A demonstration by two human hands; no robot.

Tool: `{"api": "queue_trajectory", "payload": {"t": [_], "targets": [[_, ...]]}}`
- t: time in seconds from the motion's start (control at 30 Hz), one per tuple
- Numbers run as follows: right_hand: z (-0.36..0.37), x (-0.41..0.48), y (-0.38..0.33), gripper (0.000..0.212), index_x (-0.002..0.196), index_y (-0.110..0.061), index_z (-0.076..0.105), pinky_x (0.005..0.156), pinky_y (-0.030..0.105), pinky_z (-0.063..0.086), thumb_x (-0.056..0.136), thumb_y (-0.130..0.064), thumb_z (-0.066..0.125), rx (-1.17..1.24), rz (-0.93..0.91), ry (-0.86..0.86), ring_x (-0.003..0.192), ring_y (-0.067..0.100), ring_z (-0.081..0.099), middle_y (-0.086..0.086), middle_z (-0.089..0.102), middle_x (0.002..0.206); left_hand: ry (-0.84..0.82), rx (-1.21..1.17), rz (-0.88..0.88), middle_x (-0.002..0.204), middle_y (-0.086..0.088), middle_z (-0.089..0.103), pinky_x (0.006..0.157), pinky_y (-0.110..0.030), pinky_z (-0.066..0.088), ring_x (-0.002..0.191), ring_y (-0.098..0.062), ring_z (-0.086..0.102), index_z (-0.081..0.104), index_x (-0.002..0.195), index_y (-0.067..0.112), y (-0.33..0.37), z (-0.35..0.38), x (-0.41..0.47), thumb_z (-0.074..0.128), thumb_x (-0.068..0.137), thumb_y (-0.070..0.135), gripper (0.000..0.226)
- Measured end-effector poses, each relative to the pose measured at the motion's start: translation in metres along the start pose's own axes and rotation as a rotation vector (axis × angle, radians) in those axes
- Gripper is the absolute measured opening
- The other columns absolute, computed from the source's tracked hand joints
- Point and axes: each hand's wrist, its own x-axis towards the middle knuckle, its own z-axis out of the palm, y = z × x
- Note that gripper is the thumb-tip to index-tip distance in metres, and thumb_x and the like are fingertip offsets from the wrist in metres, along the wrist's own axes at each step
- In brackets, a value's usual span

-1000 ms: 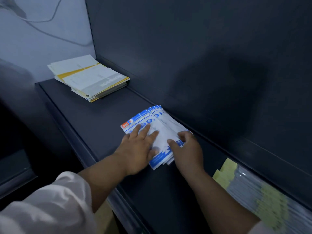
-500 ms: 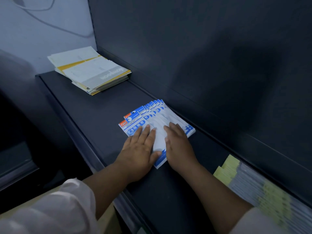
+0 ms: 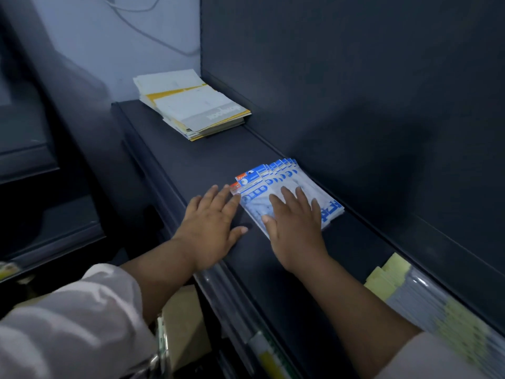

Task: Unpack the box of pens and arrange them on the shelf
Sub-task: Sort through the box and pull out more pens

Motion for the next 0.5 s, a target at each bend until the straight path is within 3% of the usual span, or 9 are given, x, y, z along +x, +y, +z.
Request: {"api": "queue_trajectory", "payload": {"t": [0.13,0.23,0.3,0.33,0.43,0.5], "targets": [[0.0,-0.007,-0.045,0.056,0.146,-0.018,0.034,0.117,0.047,0.002,0.096,-0.045,0.027,0.048,-0.146,0.052,0.147,0.027,0.006,0.005,0.021,0.158,0.033,0.005,-0.098,0.161,-0.006,0.002,0.117,-0.042,0.008,0.147,-0.025,0.001,0.008,0.153,0.021,-0.039,-0.006,-0.037,0.001,0.077,0.072,0.091],[0.007,-0.014,-0.087,0.06,0.139,-0.013,0.046,0.115,0.049,0.016,0.089,-0.044,0.032,0.095,-0.246,0.06,0.143,0.032,0.023,0.01,0.036,0.152,0.033,-0.018,-0.186,0.161,-0.006,0.003,0.117,-0.042,0.009,0.147,-0.025,0.001,0.008,0.153,0.02,-0.073,-0.004,-0.07,0.022,0.092,0.064,0.076],[0.017,-0.022,-0.117,0.056,0.133,-0.011,0.054,0.112,0.051,0.025,0.089,-0.041,0.037,0.1,-0.322,0.068,0.137,0.036,0.035,0.013,0.046,0.144,0.037,-0.013,-0.244,0.16,-0.006,0.006,0.117,-0.042,0.011,0.147,-0.024,0.004,0.01,0.152,0.021,-0.097,0.001,-0.096,0.025,0.094,0.06,0.072],[0.022,-0.026,-0.13,0.054,0.133,-0.011,0.054,0.112,0.05,0.025,0.09,-0.04,0.039,0.107,-0.35,0.066,0.137,0.035,0.036,0.013,0.046,0.144,0.032,-0.016,-0.275,0.16,-0.006,0.007,0.116,-0.042,0.012,0.147,-0.024,0.006,0.01,0.152,0.021,-0.107,0.004,-0.11,0.025,0.094,0.06,0.072],[0.046,-0.039,-0.162,0.052,0.146,-0.019,0.035,0.118,0.039,0.004,0.099,-0.039,0.04,0.114,-0.399,-0.083,0.147,0.022,0.012,0.002,0.024,0.157,-0.013,-0.046,-0.376,0.16,-0.006,0.01,0.115,-0.04,0.012,0.147,-0.023,0.009,0.012,0.152,0.021,-0.134,0.016,-0.149,0.032,0.094,0.058,0.072],[0.066,-0.047,-0.177,0.053,0.149,-0.022,0.029,0.119,0.036,0.0,0.1,-0.04,0.038,0.111,-0.422,-0.162,0.147,0.018,0.005,-0.001,0.018,0.159,-0.056,-0.049,-0.434,0.16,-0.005,0.011,0.115,-0.038,0.012,0.146,-0.023,0.01,0.011,0.152,0.021,-0.15,0.027,-0.173,0.033,0.095,0.056,0.071]]}}
